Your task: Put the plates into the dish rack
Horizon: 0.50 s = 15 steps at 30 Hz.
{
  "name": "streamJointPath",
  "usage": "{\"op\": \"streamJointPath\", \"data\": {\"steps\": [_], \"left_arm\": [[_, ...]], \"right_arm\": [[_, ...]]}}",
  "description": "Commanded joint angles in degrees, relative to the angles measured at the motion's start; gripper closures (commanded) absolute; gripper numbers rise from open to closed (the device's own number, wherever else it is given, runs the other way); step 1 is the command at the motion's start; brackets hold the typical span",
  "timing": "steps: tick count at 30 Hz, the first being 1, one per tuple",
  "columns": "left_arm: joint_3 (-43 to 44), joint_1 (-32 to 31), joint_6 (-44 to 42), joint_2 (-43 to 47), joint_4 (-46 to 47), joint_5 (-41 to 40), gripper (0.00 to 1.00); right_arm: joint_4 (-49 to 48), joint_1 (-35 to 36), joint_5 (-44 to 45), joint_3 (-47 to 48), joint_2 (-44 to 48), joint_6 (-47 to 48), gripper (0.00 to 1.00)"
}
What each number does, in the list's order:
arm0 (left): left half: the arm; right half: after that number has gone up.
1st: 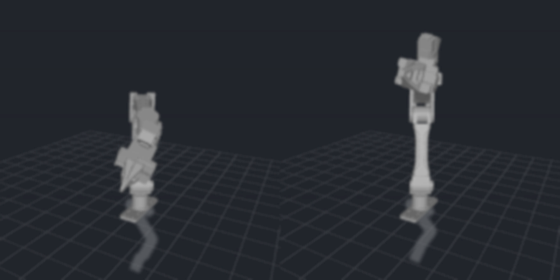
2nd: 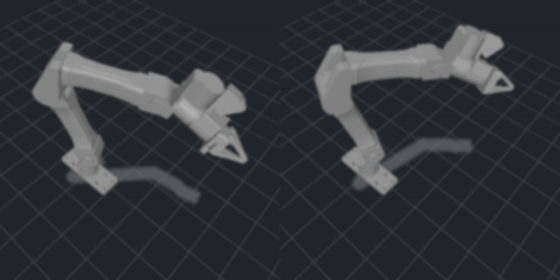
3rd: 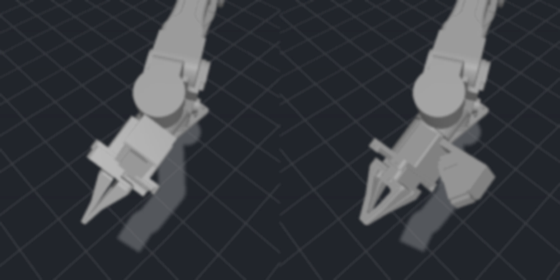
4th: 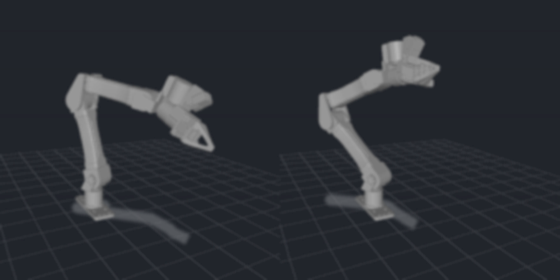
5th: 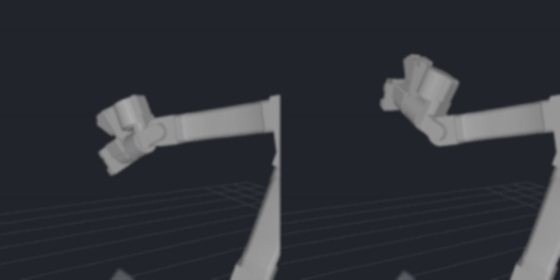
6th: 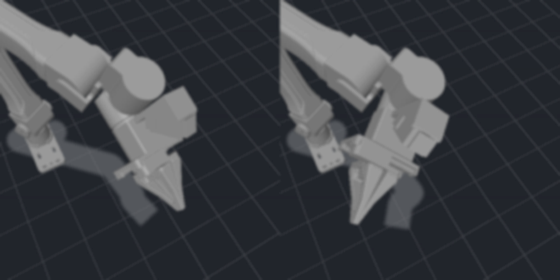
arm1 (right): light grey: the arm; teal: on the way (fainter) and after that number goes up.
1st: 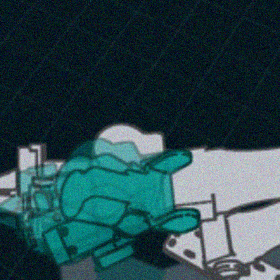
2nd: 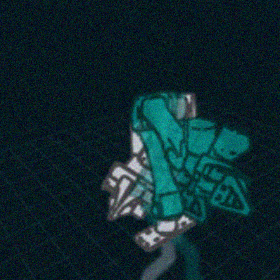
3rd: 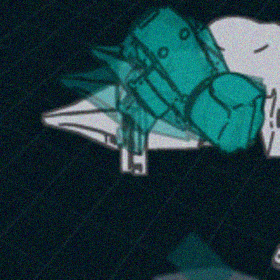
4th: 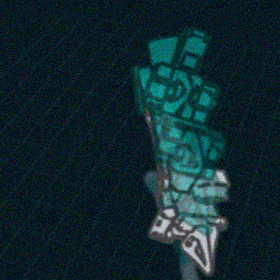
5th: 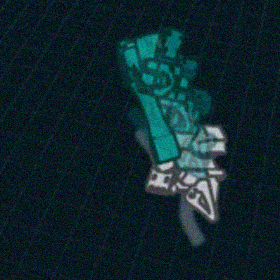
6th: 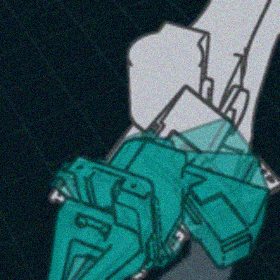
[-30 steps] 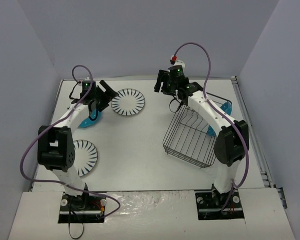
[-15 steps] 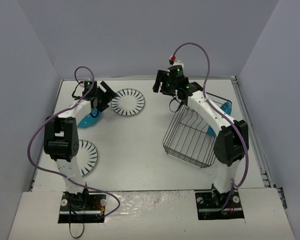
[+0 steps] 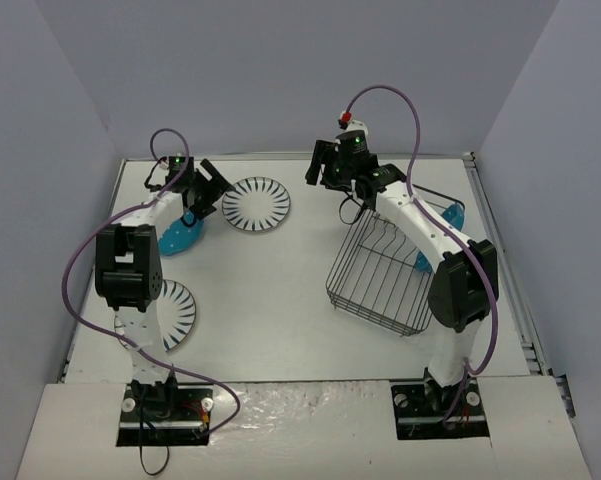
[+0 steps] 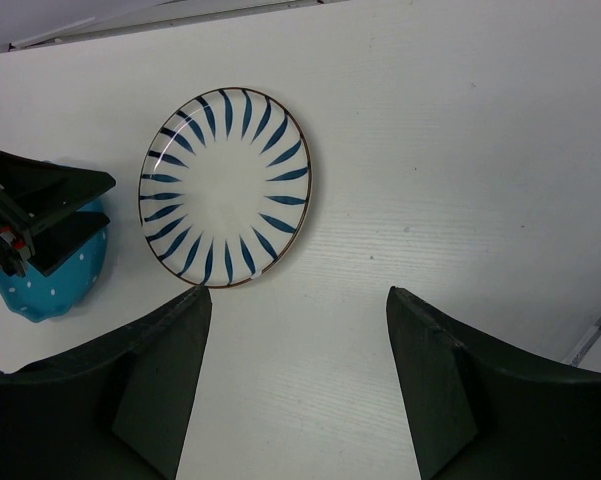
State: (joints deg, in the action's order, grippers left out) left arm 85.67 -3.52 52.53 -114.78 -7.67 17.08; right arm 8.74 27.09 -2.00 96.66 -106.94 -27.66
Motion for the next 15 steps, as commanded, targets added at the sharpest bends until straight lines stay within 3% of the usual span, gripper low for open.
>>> {"op": "streamJointPath", "data": {"steps": [1, 15], "left_arm": [[5.1, 0.6, -2.2, 0.5, -0.9, -0.4, 0.21], [6.8, 1.0, -3.7, -3.6, -2.2, -0.9, 0.21]], "right_arm": [[-3.2, 0.4, -0.8, 0.9, 2.3, 0.2, 0.33], [-3.3, 0.4, -1.2, 1.1, 3.0, 0.3, 0.33]]}}
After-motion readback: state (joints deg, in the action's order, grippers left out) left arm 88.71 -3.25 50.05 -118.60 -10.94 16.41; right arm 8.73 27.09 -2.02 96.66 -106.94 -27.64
